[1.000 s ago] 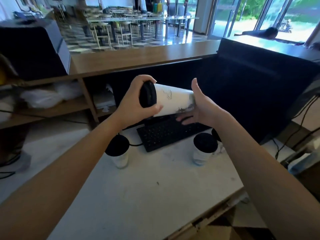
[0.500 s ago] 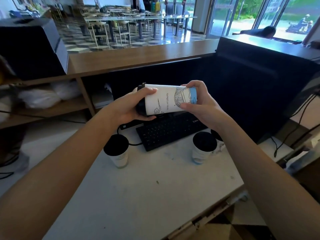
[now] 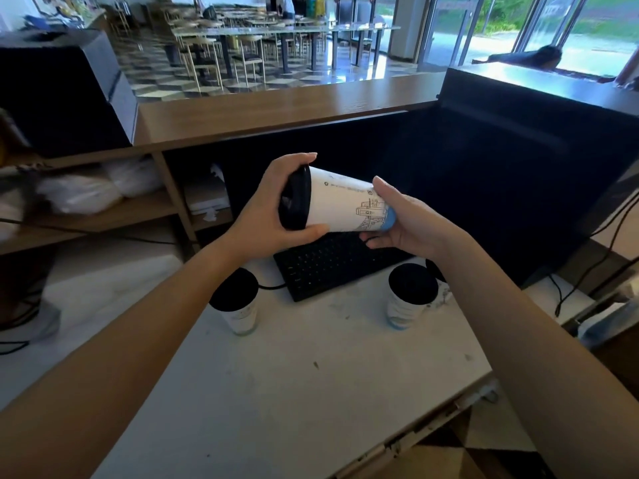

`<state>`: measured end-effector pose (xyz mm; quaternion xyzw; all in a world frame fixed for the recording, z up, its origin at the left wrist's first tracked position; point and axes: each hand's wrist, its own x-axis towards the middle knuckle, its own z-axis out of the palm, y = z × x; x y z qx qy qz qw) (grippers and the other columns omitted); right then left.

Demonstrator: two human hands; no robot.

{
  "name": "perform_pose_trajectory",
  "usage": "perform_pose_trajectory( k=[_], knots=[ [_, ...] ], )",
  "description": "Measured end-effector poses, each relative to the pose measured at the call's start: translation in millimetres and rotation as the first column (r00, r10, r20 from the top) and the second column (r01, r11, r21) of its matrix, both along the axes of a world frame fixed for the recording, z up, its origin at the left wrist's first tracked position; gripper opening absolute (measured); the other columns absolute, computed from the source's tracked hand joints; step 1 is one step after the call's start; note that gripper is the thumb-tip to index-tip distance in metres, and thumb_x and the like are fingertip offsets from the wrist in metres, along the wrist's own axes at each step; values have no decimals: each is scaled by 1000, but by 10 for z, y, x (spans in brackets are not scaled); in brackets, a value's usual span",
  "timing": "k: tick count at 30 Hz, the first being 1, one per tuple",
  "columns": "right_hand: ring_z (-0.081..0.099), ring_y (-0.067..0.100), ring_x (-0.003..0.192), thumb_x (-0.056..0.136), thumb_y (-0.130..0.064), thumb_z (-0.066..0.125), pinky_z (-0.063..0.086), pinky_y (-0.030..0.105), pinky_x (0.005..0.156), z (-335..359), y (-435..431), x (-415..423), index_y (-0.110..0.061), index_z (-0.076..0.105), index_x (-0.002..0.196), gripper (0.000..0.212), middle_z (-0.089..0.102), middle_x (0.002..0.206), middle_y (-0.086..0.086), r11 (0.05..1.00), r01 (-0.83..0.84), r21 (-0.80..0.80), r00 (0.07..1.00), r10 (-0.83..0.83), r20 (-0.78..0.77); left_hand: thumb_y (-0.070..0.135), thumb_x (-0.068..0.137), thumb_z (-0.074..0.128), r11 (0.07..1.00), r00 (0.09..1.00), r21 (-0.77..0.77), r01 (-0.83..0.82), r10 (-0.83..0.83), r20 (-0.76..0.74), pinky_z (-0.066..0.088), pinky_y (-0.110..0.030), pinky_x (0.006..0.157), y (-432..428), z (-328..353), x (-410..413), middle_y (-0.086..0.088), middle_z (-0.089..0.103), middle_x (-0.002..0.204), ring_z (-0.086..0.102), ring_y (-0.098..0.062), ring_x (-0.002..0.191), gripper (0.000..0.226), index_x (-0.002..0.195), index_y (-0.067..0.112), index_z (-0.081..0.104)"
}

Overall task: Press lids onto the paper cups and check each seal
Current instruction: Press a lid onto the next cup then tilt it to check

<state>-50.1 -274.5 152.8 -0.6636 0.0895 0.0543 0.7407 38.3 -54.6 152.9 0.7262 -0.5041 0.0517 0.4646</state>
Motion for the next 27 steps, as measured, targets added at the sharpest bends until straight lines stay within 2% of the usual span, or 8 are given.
perform_pose_trajectory(
  k=[3,6,8,11,14,18,23,27],
  knots=[
    [67,18,89,92,-32,51,59,32,70,-139,-37,-9,-16,49,112,26,59,106,8,998,13,64,996,-19,90,39,72,74,996,968,82,40,-18,-249,38,-22,104,17,-7,35,7,20,152,28,-4,136,91,140,45,13],
    [64,21,101,84,-20,60,57,36,80,-217,-54,-35,-20,49,110,28,58,113,6,995,-29,95,986,13,166,49,76,62,998,689,26,65,-26,-725,51,-43,94,-10,2,70,-2,30,150,45,-23,128,74,137,51,19],
    [64,19,101,82,-7,63,56,38,85,-240,-80,-27,-23,49,111,36,59,113,3,992,-57,109,971,30,236,51,75,67,994,579,50,97,-16,-815,56,-47,79,-13,10,88,-5,42,137,55,-29,115,65,129,49,32],
    [61,22,107,79,3,60,50,43,96,-288,-100,15,-23,46,122,53,56,117,5,988,-86,128,949,42,313,36,77,70,992,654,113,59,47,-755,58,-37,70,-25,0,87,-7,53,121,63,-25,103,55,123,32,41],
    [58,22,112,78,-13,68,45,41,102,-349,-42,88,-18,36,139,69,53,127,8,939,-56,340,944,-61,325,21,81,69,996,779,35,-83,87,-621,56,-21,60,-84,-44,19,6,51,110,61,-14,96,46,116,26,40],
    [56,24,115,76,-35,67,40,43,108,-209,123,253,-9,50,126,58,58,126,10,872,2,490,929,-183,321,24,79,71,981,700,-122,-153,21,-713,57,-33,76,-226,-226,-76,10,49,112,57,-17,109,45,111,31,39],
    [64,20,94,82,-17,65,53,35,89,179,139,393,-6,56,113,34,65,103,7,966,128,225,886,-213,412,35,72,76,989,847,-10,-148,121,-518,46,-28,98,-338,-342,194,9,53,122,52,-8,117,61,123,24,44],
    [65,17,93,77,-11,72,55,34,86,191,105,549,-10,52,118,46,64,103,3,948,309,-74,887,-259,381,27,73,77,986,924,153,-66,119,-365,40,-29,106,-582,-353,475,1,54,135,49,-11,125,79,140,20,37]
  ],
)
